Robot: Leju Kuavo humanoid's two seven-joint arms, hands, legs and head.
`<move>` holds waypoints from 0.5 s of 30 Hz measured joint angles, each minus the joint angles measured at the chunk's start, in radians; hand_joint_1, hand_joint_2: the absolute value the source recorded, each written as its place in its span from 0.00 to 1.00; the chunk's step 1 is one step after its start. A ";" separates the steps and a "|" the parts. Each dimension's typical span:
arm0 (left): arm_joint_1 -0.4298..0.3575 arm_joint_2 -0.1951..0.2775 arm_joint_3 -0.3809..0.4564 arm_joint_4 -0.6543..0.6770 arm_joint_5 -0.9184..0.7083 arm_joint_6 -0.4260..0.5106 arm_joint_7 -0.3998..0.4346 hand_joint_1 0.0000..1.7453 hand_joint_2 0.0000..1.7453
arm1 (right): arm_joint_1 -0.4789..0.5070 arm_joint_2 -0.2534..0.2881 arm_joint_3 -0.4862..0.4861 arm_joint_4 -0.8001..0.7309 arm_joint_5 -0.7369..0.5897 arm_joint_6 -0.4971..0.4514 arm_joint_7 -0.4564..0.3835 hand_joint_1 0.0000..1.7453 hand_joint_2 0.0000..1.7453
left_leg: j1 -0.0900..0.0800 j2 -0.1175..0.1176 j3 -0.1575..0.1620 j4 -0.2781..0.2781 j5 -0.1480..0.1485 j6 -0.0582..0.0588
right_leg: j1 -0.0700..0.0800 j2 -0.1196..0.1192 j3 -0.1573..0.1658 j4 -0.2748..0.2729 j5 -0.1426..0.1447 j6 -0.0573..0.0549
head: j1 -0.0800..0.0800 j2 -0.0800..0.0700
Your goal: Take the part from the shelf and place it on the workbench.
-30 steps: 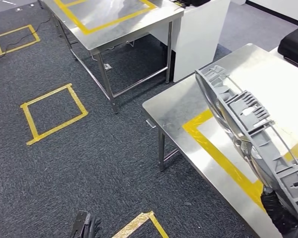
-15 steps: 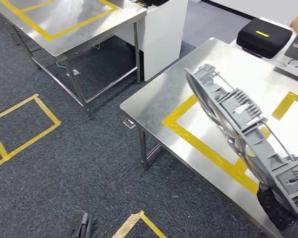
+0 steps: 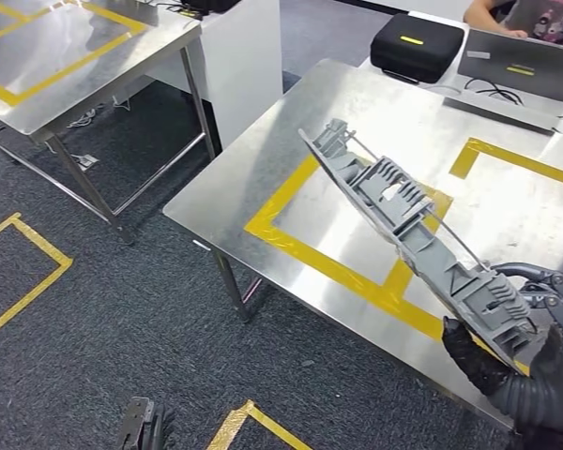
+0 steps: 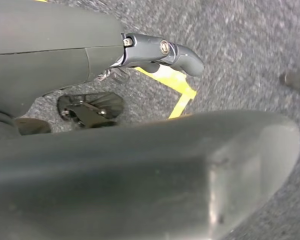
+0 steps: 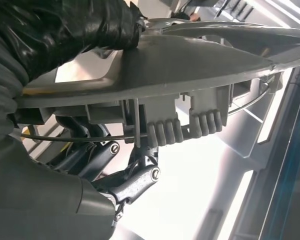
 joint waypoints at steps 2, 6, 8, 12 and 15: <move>0.005 0.004 0.000 0.000 -0.002 -0.003 0.001 0.00 0.00 | -0.003 0.001 0.008 0.006 0.004 0.002 0.003 1.00 1.00 | 0.000 -0.009 -0.055 0.111 -0.032 0.001 | 0.003 0.023 0.000 0.000 0.000 -0.003 | 0.000 0.000; 0.006 0.012 0.000 0.000 -0.004 -0.005 0.001 0.00 0.00 | -0.005 0.005 0.018 0.014 0.005 0.004 0.006 1.00 1.00 | -0.001 -0.042 0.012 -0.064 0.092 0.021 | 0.006 0.071 0.004 0.001 0.001 -0.001 | 0.000 0.000; 0.006 0.015 0.000 0.000 -0.006 -0.006 0.002 0.00 0.00 | -0.009 0.006 0.019 0.016 0.005 0.004 0.007 1.00 1.00 | -0.001 -0.069 0.049 -0.156 0.120 0.027 | 0.005 0.090 -0.003 0.002 0.004 0.007 | 0.000 0.000; 0.003 0.017 0.000 0.000 -0.011 -0.008 0.003 0.00 0.00 | -0.009 0.007 0.021 0.018 0.010 0.004 0.010 1.00 1.00 | 0.000 -0.050 0.055 -0.182 0.125 0.037 | 0.001 0.090 -0.023 0.009 0.002 0.031 | 0.002 0.000; 0.003 0.019 0.000 0.000 -0.022 -0.009 0.005 0.00 0.00 | -0.013 0.007 0.024 0.018 0.021 0.004 0.018 1.00 1.00 | 0.002 -0.024 0.057 -0.192 0.131 0.047 | 0.003 0.034 -0.089 0.143 -0.075 0.038 | 0.011 0.000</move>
